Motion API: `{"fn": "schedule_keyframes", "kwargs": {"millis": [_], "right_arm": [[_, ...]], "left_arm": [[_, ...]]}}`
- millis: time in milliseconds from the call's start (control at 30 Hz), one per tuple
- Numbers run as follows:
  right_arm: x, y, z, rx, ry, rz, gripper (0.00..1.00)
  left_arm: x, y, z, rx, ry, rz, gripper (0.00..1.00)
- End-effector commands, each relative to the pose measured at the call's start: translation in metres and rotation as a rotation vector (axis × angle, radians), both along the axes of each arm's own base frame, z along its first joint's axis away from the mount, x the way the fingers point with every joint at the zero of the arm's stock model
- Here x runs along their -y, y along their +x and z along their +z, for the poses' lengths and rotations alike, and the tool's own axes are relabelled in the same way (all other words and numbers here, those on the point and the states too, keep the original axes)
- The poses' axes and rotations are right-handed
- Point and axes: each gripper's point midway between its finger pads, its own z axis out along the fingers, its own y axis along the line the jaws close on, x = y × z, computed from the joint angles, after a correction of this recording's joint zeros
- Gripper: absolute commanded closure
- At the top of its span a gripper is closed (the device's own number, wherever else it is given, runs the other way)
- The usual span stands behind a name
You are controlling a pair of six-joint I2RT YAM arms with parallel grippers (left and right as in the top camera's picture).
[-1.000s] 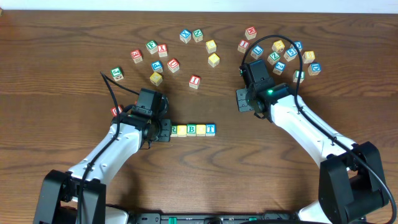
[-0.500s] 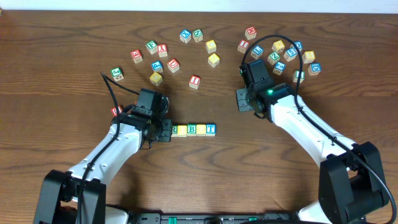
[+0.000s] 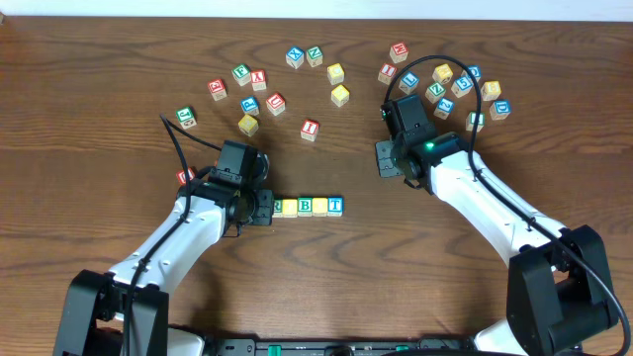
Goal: Spell out ROBOT
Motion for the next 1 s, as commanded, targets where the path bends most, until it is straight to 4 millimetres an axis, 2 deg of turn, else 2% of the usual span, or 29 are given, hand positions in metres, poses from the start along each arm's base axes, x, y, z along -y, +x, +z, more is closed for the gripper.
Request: {"fn": "schedule_keyframes", "kwargs": {"millis": [0, 533, 967], "right_arm": [[-0.0042, 0.0047, 0.0153, 0.039, 0.01, 0.016, 0.99], [-0.0041, 0.0047, 0.0152, 0.038, 0.01, 0.016, 0.99], [-0.0041, 0.0047, 0.0153, 0.038, 0.009, 0.016, 0.99]], "left_arm": [[0.0019, -0.0046, -0.0045, -0.015, -0.012, -0.006, 0.81], [0.0002, -0.0032, -0.0045, -0.008, -0.001, -0.005, 0.81], [-0.0018, -0.0106, -0.0068, -0.04, 0.007, -0.005, 0.81]]}}
